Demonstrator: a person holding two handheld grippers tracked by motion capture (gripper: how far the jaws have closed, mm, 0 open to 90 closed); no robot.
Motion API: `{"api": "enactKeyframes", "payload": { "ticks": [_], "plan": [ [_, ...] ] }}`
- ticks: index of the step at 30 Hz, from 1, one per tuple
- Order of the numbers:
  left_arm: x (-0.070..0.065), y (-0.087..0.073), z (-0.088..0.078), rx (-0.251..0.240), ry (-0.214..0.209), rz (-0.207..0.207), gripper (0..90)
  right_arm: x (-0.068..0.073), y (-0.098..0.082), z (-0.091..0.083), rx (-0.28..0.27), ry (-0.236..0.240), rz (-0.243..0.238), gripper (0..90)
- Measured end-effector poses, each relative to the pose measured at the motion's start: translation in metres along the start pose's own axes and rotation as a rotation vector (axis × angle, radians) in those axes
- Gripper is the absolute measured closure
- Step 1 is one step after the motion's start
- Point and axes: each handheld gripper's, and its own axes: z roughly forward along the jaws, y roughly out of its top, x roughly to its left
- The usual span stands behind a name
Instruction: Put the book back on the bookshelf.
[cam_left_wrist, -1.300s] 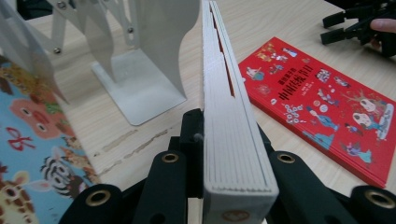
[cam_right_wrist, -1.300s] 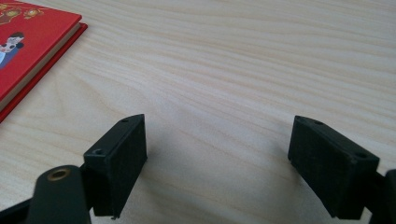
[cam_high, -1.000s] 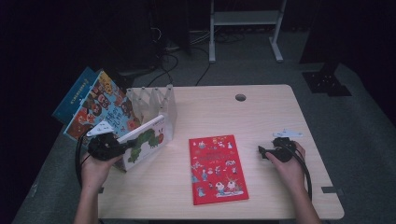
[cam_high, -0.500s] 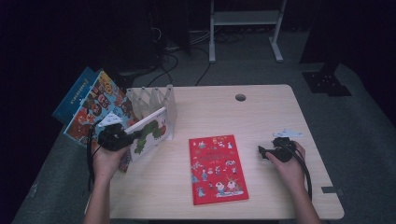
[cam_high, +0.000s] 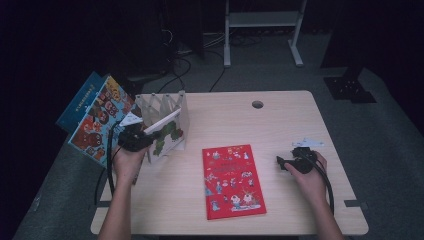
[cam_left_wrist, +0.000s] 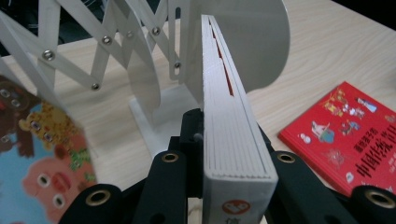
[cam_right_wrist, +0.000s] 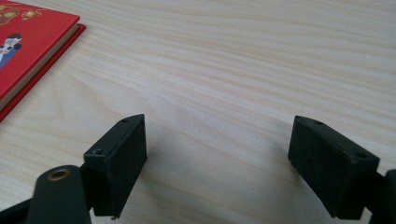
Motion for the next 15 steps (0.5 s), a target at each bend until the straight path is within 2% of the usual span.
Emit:
{"api": "enactKeyframes", "payload": {
  "ticks": [11, 15],
  "plan": [
    [-0.002, -0.003, 0.017, -0.051, 0.03, -0.043, 75.4, 0.0, 0.0, 0.0, -0.001, 0.001, 0.0, 18.3],
    [-0.003, -0.003, 0.023, -0.057, 0.035, -0.043, 75.3, 0.0, 0.0, 0.0, -0.001, 0.001, 0.0, 18.3]
  ]
}}
